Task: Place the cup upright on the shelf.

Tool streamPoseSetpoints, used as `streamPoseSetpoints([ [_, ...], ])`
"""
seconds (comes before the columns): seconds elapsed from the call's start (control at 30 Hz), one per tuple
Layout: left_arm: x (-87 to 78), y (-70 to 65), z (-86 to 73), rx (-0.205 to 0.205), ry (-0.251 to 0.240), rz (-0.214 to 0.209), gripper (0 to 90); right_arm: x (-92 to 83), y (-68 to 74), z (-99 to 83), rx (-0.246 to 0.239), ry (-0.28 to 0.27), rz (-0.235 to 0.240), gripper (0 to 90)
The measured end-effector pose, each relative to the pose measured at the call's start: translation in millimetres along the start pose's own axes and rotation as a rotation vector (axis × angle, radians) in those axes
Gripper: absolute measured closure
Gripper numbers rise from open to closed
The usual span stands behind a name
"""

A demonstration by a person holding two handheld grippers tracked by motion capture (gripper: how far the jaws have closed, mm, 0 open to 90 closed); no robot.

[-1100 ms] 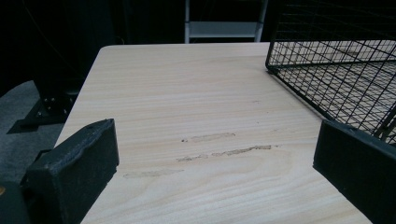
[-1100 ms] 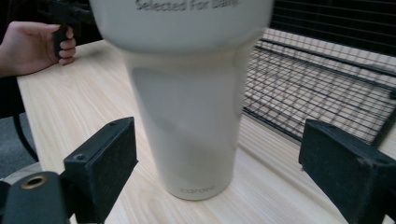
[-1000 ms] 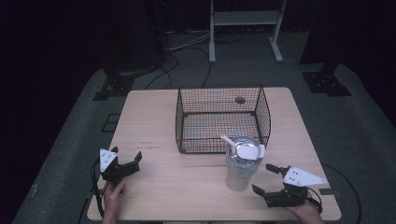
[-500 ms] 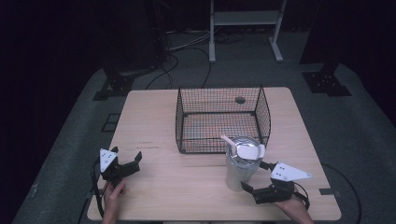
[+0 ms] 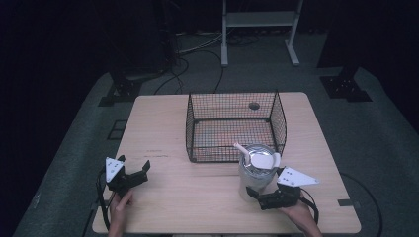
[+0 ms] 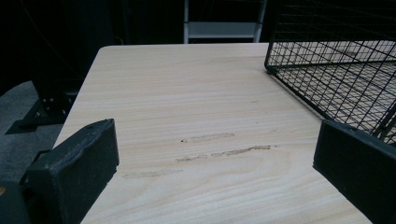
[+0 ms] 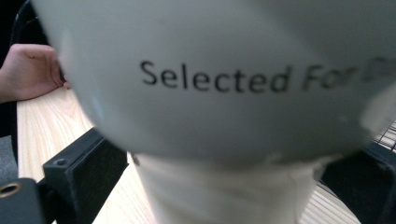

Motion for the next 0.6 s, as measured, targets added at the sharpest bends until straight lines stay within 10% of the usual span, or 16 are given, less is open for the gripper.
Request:
streamPoseSetpoints([
  [0.6, 0.0, 0.2, 0.0, 0.000, 0.001, -0.002, 0.0, 12.5, -2.0, 4.2, -0.029, -0.053, 0.008, 6.9],
])
Point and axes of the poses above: each handheld gripper's, and its own axes: x roughly forward along the jaws, z roughly out of its top, y roughly to its left, the point moved 2 cm from there along x, roughly forward along the jaws, and after that the axes turned 2 degrees about -y, right-handed, at the moved point
